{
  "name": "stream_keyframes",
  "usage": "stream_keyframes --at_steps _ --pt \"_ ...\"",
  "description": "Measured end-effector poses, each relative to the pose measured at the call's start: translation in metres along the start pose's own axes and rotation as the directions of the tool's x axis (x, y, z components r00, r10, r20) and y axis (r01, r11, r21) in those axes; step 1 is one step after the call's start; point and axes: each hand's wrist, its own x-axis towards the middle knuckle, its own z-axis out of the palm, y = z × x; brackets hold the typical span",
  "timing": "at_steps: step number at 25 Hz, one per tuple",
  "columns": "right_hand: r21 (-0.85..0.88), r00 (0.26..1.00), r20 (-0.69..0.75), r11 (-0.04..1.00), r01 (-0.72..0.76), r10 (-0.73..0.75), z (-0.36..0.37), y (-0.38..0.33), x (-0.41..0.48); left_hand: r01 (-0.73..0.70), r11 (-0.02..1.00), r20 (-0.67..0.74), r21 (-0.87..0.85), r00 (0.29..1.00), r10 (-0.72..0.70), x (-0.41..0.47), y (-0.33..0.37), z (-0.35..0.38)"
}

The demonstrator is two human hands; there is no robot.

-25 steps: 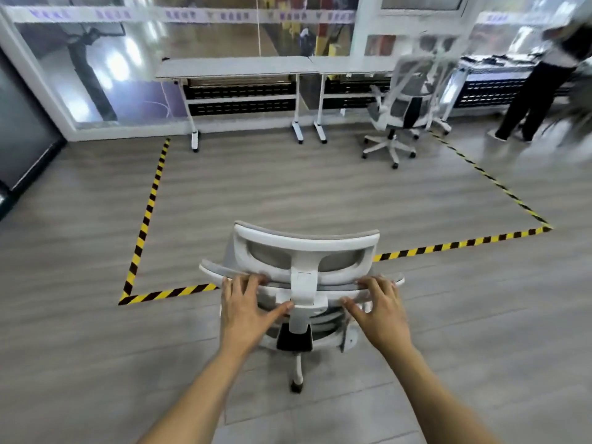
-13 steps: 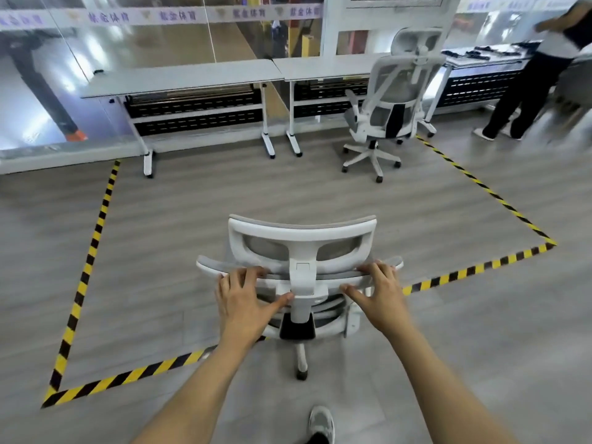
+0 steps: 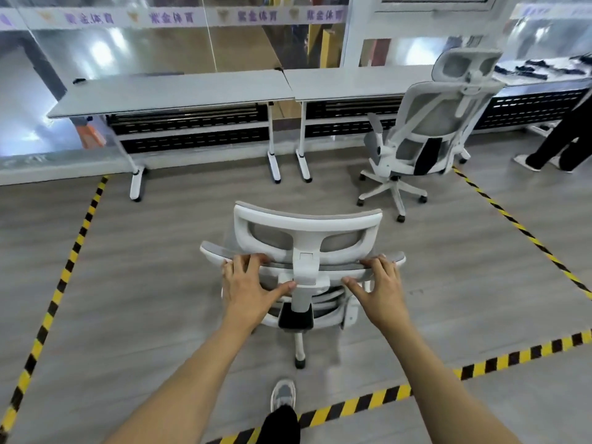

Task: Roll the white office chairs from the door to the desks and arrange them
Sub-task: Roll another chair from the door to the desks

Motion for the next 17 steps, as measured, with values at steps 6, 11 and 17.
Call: stream_keyframes --at_steps 6,11,17 --pt "-0.010 0.999 0.051 1.000 -0.009 0.009 0.033 0.025 0.203 -0.042 0.996 0.036 0.078 0.999 0.039 0.203 0.002 0.059" --pt "0.034 0.999 0.046 0.999 0.011 -0.012 0.060 0.051 0.360 -0.025 0.998 0.041 0.066 0.999 0.022 0.349 0.011 0.109" --pt "0.065 0.997 0.064 0.997 0.049 -0.053 0.086 0.099 0.556 0.037 0.997 0.020 0.071 0.999 -0.038 0.515 0.033 0.189"
